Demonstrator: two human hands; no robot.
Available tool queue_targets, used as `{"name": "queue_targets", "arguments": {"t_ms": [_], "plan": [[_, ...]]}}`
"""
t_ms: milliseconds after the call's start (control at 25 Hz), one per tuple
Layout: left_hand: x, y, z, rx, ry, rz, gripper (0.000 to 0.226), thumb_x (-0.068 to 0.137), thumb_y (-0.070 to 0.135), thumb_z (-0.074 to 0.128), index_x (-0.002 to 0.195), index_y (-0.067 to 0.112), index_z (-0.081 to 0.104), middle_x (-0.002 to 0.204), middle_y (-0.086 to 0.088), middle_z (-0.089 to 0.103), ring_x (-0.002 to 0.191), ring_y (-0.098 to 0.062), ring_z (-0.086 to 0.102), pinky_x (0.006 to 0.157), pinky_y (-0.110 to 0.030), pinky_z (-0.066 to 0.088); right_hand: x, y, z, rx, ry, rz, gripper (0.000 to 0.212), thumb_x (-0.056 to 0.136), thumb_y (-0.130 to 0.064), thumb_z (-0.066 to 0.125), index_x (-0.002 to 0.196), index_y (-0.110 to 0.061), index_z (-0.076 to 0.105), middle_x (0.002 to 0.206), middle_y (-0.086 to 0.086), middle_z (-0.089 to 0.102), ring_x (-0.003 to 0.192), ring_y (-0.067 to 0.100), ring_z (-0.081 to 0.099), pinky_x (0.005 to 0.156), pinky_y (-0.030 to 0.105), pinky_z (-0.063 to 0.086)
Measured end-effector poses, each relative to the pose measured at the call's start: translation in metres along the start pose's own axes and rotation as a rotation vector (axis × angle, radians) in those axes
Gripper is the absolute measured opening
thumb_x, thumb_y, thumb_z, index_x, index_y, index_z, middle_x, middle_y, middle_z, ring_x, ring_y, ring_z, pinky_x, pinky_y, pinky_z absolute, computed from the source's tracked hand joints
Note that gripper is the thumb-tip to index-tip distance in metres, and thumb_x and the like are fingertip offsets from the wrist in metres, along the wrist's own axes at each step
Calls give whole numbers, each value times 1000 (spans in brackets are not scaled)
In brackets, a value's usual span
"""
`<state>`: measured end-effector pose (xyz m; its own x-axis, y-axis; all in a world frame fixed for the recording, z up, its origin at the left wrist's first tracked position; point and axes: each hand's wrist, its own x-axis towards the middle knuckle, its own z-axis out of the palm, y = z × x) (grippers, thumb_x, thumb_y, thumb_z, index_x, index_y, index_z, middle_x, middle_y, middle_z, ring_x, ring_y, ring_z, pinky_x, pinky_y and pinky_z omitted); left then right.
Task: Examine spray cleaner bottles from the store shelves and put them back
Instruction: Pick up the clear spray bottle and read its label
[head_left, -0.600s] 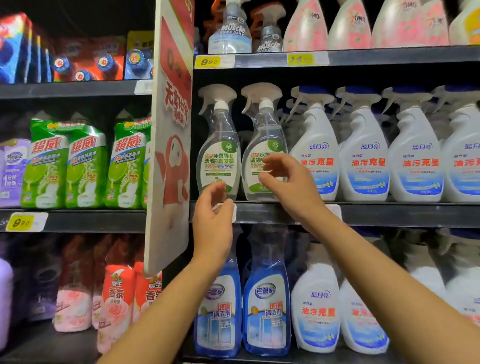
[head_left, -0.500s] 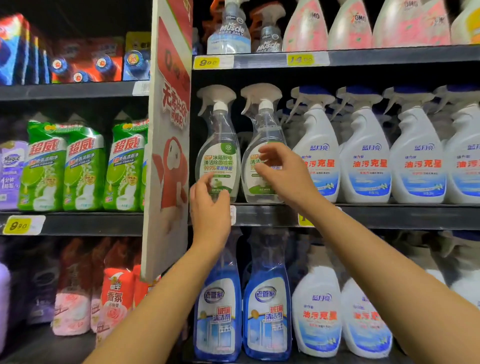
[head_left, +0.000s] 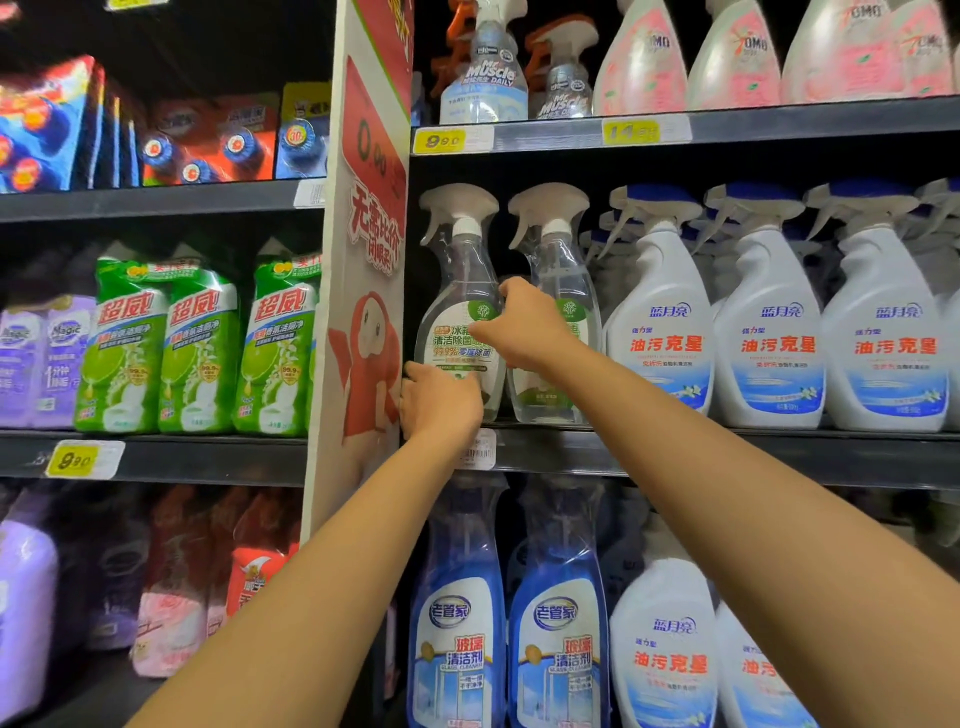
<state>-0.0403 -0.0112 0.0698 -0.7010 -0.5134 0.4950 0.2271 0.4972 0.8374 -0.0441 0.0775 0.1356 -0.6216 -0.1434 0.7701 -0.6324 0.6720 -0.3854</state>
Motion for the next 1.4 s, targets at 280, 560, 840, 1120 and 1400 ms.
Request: {"name": "queue_targets", "arguments": {"t_ms": [280,560,840,1120,1400], "plan": [[-19,-22,4,-148,105,269,74,90,24,62,146,4,19,148,-17,32,136,-31,32,111,-44,30,-10,19,0,313,191,-7,56,74,-13,81,124,-10,56,108,1,62,91,14,59,71,20,49],[-18,-31,4,-339,-1,391,83,86,21,69,152,16,18,150,-8,35,137,-22,34,113,-42,31,-23,27,-9,425,175,-101,53,80,-6,75,128,-7,54,120,15,59,110,27,58,94,41,51],[-36,-28,2,-600,-8,513,79,78,13,77,143,24,35,135,-4,47,120,-12,51,101,-32,48,-55,39,-26,614,69,-203,44,92,-9,62,130,-22,46,120,2,62,110,17,61,86,29,56],[-92,-22,-23,-802,-125,584,67,74,17,76,134,24,46,124,-6,60,115,-23,59,91,-42,53,-107,30,-33,919,143,-235,39,94,-7,58,129,-20,47,112,6,67,102,16,67,80,29,57],[-204,-78,-31,-993,-532,253,72,73,6,75,136,27,47,119,-6,67,109,-25,65,85,-40,56,-230,51,-12,1240,134,-53,40,85,-13,56,123,-20,47,93,2,72,87,19,69,72,32,57]]}}
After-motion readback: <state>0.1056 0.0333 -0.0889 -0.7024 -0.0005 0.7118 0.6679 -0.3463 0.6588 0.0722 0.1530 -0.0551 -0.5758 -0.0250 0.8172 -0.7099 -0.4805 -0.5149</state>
